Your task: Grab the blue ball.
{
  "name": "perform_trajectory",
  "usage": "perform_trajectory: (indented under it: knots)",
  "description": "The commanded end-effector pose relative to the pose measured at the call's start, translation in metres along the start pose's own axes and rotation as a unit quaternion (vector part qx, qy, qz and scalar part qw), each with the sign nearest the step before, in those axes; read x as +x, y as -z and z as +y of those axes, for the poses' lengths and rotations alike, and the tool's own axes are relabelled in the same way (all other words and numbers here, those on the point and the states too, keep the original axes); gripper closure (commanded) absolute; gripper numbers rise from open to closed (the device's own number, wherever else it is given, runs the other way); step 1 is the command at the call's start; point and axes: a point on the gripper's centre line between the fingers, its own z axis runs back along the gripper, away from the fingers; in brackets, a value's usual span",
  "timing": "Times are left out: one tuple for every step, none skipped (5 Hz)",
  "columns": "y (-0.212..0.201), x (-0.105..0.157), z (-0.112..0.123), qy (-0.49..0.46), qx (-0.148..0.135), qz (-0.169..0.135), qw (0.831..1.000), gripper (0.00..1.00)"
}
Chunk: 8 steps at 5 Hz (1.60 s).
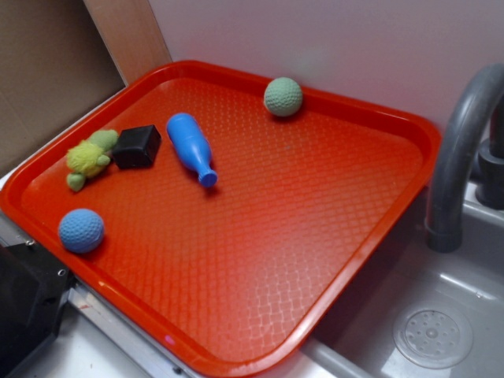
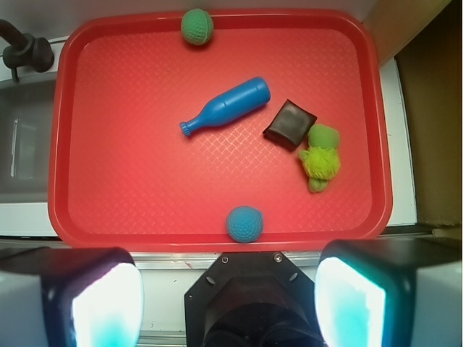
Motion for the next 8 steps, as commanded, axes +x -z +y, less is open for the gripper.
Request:
perform_trajectory:
  knots:
    - [0.000, 0.000, 0.000, 0.000, 0.000, 0.000, 1.000, 0.00]
    - [0.051, 0.008, 0.016, -0.001, 0.010, -0.002, 1.000, 0.00]
    - [0.100, 0.000, 0.010, 0.020, 0.018, 0.013, 1.000, 0.00]
    - [0.141, -0.004, 0.011, 0.032, 0.020, 0.018, 0.999, 0.00]
    - [0.181, -0.008, 0.008, 0.050, 0.037, 0.030, 0.998, 0.00]
    - [0.199, -0.017, 0.029, 0.038, 0.067, 0.057, 0.995, 0.00]
    - [0.199, -0.022, 0.048, 0.038, 0.074, 0.087, 0.993, 1.00]
    - [0.190, -0.026, 0.054, 0.045, 0.072, 0.084, 0.993, 1.00]
